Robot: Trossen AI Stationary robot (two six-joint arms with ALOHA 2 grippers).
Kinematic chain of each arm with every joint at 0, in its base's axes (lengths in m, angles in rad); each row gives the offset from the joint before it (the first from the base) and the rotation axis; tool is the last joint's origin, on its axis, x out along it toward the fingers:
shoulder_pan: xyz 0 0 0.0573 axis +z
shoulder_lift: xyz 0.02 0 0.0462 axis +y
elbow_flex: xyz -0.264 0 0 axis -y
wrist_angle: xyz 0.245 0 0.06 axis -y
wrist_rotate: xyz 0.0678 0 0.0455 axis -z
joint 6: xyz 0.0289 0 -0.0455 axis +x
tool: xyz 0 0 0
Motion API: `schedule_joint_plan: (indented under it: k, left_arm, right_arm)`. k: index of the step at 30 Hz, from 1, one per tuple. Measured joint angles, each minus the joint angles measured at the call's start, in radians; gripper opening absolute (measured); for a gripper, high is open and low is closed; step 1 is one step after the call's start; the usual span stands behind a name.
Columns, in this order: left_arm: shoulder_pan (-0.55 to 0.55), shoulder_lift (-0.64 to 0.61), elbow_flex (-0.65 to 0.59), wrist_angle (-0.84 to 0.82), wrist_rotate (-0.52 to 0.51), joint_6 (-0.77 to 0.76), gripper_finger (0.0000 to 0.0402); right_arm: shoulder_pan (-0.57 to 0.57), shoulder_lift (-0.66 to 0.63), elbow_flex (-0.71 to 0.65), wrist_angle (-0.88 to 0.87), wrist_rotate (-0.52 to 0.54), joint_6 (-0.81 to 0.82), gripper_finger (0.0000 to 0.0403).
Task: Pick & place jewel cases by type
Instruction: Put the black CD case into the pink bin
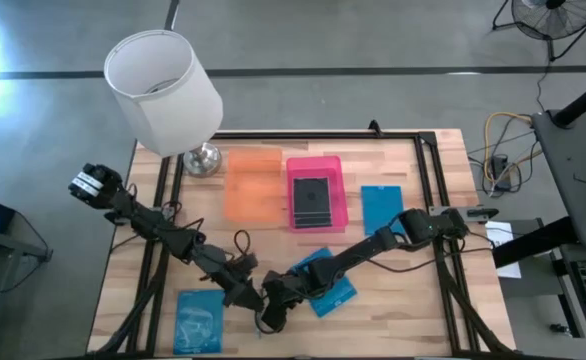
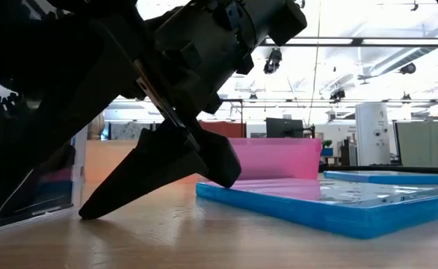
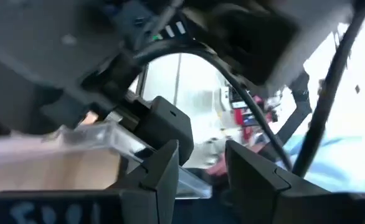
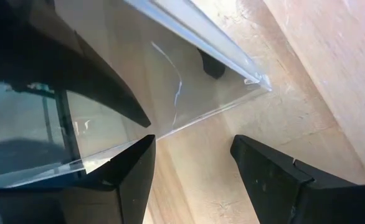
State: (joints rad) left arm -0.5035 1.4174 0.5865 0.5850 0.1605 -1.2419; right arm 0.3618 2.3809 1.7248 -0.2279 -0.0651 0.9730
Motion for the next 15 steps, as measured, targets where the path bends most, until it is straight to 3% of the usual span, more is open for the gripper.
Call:
schedule_joint_plan:
  k: [8,13,15]
  left_arm:
    - [-0.089,0.0,-0.005,-0.018,-0.163,0.349,0.0119]
    - [-0.093,0.0,-0.018,-0.062,-0.196,0.494,0.0119]
    - [-0.093,0.0,-0.019,-0.103,-0.201,0.642,0.0119]
  right_arm:
    - [0.001,-0.018,-0.004,-0.009,-0.01,-0.045,0.0219]
    - [0.003,-0.038,-0.033,-0.012,-0.016,-0.036,0.0219]
    - [0.003,-0.039,-0.034,-0.013,-0.036,-0.034,0.0219]
